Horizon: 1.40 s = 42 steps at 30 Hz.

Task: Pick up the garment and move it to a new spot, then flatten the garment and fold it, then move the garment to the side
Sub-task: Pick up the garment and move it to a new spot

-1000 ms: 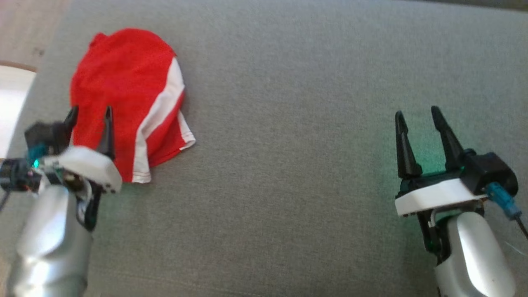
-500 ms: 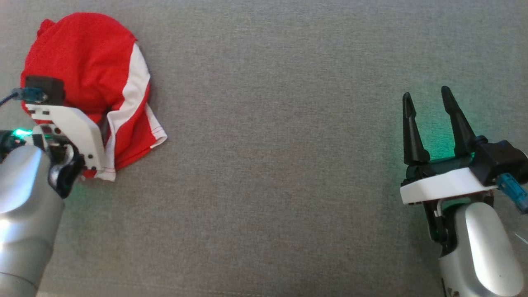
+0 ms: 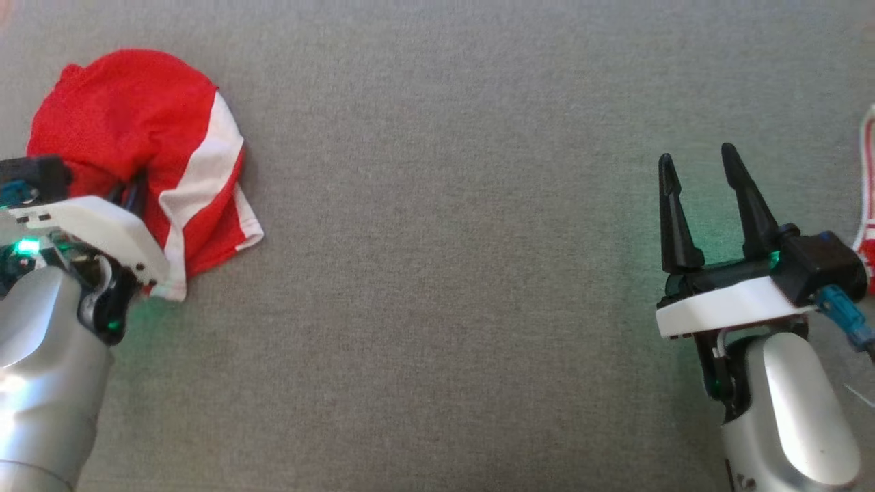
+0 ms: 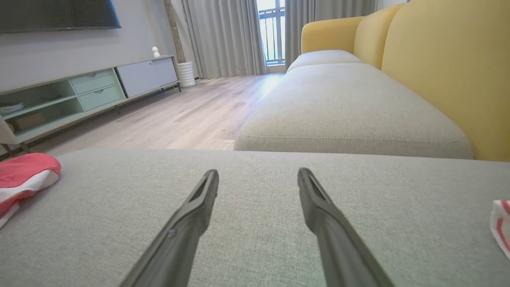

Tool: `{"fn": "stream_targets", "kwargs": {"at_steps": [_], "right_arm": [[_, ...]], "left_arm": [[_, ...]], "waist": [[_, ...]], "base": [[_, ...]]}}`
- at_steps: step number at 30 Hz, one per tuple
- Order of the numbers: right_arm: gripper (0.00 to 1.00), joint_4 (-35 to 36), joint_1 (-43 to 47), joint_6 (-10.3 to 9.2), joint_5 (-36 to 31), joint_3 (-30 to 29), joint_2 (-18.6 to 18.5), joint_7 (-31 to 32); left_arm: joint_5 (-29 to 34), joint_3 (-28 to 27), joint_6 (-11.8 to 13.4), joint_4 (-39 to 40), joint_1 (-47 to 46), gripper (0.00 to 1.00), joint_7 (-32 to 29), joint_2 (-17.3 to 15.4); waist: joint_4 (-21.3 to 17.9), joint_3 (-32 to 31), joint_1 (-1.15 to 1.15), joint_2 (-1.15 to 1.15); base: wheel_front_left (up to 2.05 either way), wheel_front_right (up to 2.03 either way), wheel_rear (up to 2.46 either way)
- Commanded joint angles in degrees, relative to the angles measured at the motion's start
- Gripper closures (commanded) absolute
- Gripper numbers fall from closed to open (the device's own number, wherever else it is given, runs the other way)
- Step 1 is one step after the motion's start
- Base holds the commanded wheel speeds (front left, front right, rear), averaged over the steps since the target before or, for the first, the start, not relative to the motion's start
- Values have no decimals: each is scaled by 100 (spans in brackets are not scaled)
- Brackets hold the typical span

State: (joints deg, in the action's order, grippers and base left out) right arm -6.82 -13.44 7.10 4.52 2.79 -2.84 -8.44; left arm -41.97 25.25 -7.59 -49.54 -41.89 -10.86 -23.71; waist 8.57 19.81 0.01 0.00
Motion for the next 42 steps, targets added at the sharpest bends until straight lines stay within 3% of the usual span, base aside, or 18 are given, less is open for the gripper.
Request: {"fn": "stream_targets", "kwargs": {"at_steps": [1, 7, 16, 25, 32, 33, 34, 42], "right_arm": [[0, 104, -7, 39, 66, 161, -4, -96], [0, -135, 59, 39, 246, 222, -4, -242], [0, -368, 65, 39, 454, 360, -4, -400], [0, -481, -9, 39, 621, 503, -4, -529], [0, -565, -231, 39, 770, 692, -4, -602], [0, -587, -260, 39, 793, 716, -4, -610], [0, -608, -289, 39, 815, 737, -4, -618], [0, -689, -339, 39, 846, 636, -4, -650]], "left_arm": [[-74, -332, 10, 155, -225, 100, 338, -178], [-125, -297, 10, 492, -169, 100, 969, 203], [-72, 30, 170, 1459, 58, 100, 1205, 947], [121, 318, 754, 2249, 114, 100, 1229, 1563], [324, 563, 1003, 2289, -342, 100, 1152, 1838], [356, 602, 1024, 2257, -419, 85, 1177, 1872], [390, 637, 1037, 2220, -495, 0, 1227, 1901], [500, 540, 1118, 1838, -820, 0, 1884, 1909]], "waist": [[-78, -191, -1, 0], [-237, -552, -1, 0], [-619, -834, -1, 0], [-1146, -736, -1, 0], [-1621, -488, -1, 0], [-1677, -463, -1, 0], [-1729, -440, -1, 0], [-1745, -408, -1, 0]], "base": [[0, 0, 0], [0, 0, 0], [0, 0, 0], [0, 0, 0], [0, 0, 0], [0, 0, 0], [0, 0, 0], [0, 0, 0]]}}
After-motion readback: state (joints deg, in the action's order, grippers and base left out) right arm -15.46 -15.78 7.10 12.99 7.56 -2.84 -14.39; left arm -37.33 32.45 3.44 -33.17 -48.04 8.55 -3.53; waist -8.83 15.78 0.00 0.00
